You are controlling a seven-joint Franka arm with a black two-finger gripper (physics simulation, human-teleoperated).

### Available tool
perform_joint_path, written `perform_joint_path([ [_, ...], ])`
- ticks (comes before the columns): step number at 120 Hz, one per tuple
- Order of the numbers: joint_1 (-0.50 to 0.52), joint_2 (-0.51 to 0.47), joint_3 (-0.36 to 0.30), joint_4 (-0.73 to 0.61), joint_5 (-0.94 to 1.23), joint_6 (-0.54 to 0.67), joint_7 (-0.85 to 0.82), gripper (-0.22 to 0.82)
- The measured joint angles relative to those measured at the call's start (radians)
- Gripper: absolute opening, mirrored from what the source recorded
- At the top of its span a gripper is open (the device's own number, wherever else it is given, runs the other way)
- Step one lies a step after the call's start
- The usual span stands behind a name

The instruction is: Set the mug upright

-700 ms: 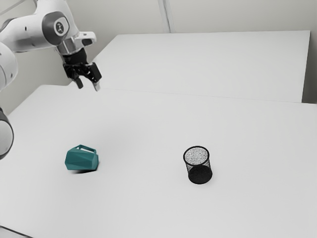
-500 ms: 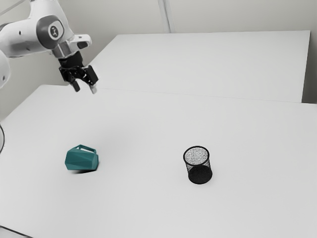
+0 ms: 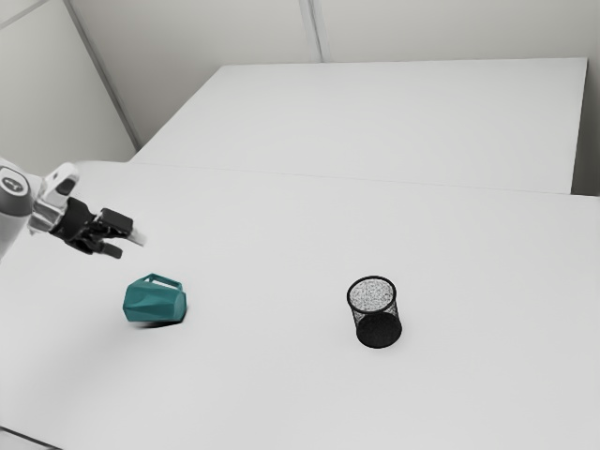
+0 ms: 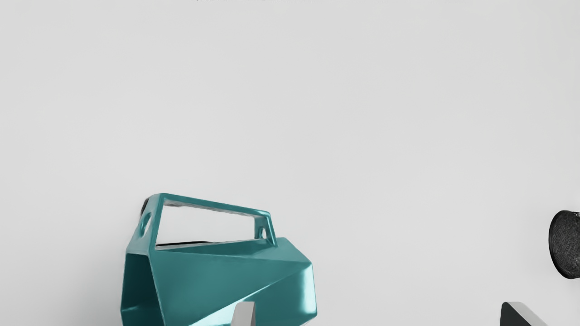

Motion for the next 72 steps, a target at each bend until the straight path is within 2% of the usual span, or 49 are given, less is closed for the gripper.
perform_joint_path([
  [14, 0.076, -0.036, 0.011, -0.085, -0.145, 0.027, 0.183, 0.59],
  [35, 0.158, -0.037, 0.014, -0.139, -0.216, 0.016, 0.435, 0.59],
  [72, 0.163, 0.114, 0.012, -0.140, -0.278, 0.035, 0.759, 0.59],
])
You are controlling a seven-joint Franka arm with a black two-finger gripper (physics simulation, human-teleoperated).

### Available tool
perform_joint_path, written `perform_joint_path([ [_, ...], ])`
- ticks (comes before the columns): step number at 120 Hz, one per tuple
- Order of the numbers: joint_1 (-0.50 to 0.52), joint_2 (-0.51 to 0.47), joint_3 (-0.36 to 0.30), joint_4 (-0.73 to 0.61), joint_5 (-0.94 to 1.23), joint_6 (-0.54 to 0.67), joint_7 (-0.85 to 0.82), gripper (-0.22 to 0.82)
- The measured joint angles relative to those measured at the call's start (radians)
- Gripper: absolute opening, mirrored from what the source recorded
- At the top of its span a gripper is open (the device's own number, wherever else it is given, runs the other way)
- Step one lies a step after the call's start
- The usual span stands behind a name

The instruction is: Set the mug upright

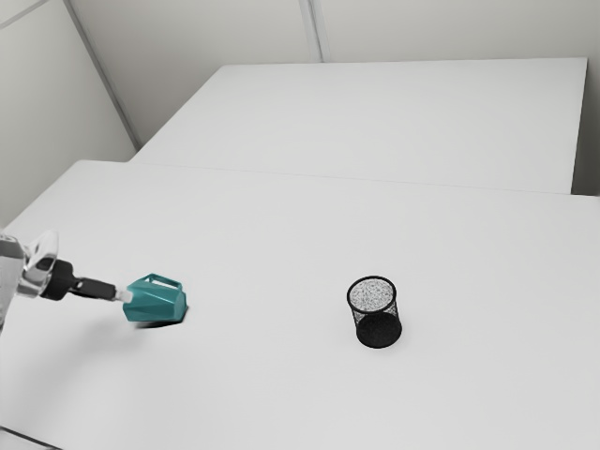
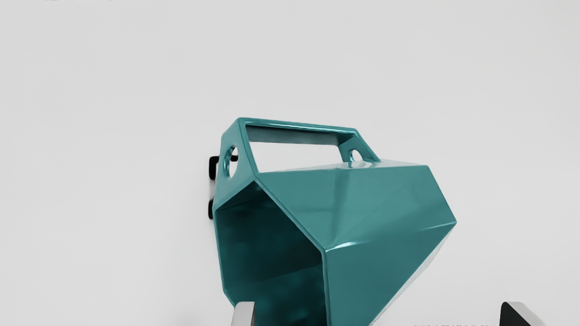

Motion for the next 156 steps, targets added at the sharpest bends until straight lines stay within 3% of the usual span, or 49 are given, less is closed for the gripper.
perform_joint_path([
  [27, -0.033, 0.079, 0.000, 0.002, -0.118, 0.012, 0.186, 0.59],
  [67, -0.081, 0.115, -0.002, -0.003, -0.200, 0.026, 0.376, 0.55],
  [134, -0.081, 0.094, -0.002, 0.001, -0.224, 0.030, 0.541, -0.02],
  [156, -0.079, 0.076, -0.006, 0.001, -0.241, 0.043, 0.567, -0.13],
])
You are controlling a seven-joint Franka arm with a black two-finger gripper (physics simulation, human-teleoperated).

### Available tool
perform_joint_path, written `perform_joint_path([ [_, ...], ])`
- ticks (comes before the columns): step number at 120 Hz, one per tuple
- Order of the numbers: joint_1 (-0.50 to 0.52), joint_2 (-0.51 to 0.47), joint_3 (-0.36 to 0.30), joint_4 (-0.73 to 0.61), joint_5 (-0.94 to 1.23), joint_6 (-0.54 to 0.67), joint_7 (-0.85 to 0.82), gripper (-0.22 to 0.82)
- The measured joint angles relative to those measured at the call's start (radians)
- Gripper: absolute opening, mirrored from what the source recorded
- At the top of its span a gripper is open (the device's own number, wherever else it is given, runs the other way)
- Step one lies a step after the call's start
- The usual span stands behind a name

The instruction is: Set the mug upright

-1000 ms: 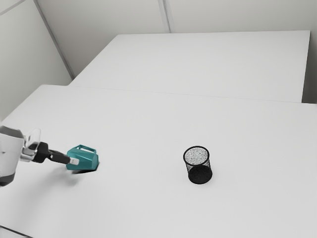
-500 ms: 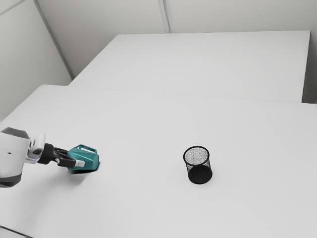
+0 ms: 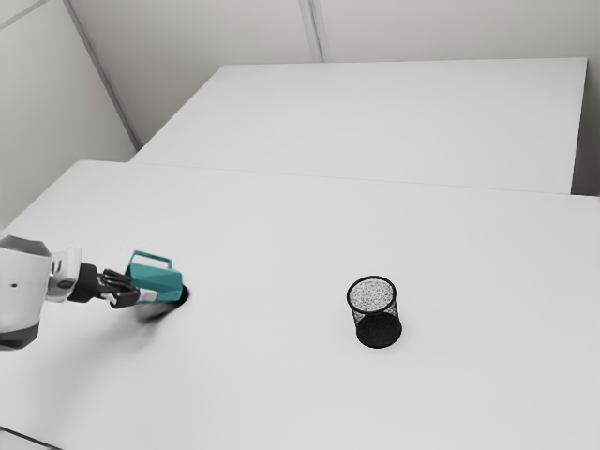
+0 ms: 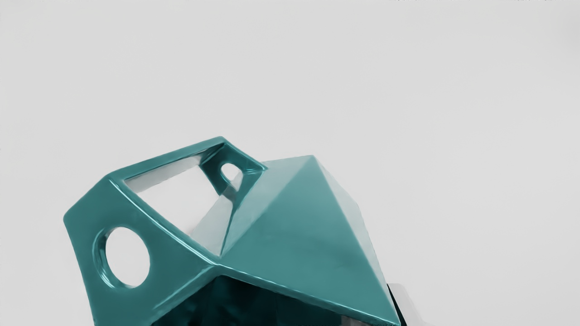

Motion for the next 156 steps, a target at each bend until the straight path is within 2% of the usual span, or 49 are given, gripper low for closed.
perform_joint_path([
  [30, -0.001, -0.027, -0.019, 0.002, -0.009, 0.027, 0.025, -0.17],
  [52, -0.003, -0.120, -0.104, 0.012, 0.178, 0.074, -0.054, -0.18],
  [76, -0.097, -0.169, -0.149, 0.038, 0.596, 0.093, -0.304, -0.18],
  [97, -0.216, -0.130, -0.159, 0.088, 0.899, 0.097, -0.575, -0.18],
  [121, -0.284, -0.093, -0.161, 0.107, 1.043, 0.099, -0.847, -0.18],
  [156, -0.354, -0.032, -0.162, 0.118, 1.088, 0.107, -1.129, -0.18],
])
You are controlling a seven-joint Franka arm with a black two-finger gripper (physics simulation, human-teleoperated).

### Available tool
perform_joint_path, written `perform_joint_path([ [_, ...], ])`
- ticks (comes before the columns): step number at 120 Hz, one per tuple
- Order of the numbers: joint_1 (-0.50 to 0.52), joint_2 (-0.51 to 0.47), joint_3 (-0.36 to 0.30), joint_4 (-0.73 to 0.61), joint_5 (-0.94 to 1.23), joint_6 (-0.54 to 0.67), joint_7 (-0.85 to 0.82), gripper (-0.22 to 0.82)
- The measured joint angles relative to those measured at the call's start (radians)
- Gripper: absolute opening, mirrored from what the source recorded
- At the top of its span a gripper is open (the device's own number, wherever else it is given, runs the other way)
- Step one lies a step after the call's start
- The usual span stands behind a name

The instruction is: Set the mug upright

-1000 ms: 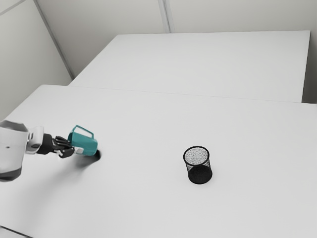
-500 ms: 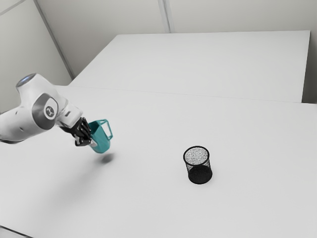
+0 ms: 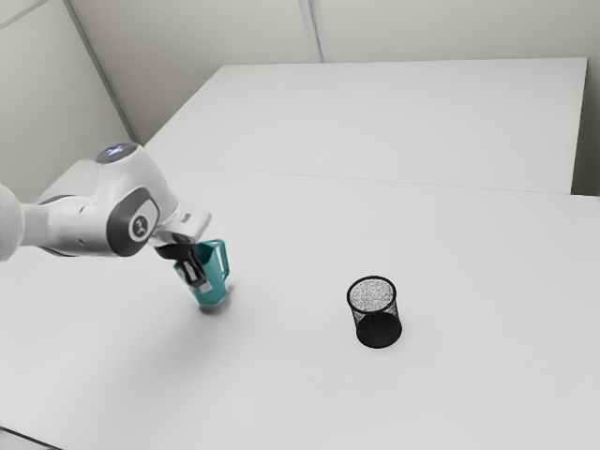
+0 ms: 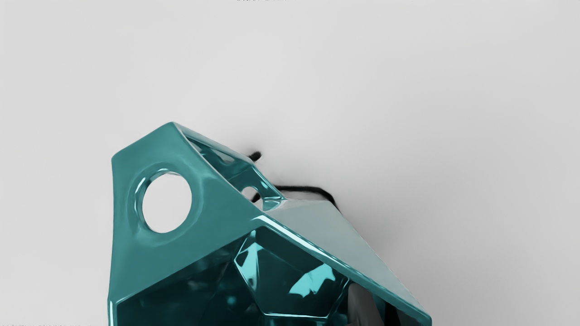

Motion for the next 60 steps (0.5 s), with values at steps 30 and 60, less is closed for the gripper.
perform_joint_path([
  [30, -0.018, 0.127, -0.001, 0.118, 0.005, 0.001, -0.157, -0.18],
  [60, -0.054, 0.157, -0.001, 0.138, 0.005, -0.004, -0.263, -0.18],
])
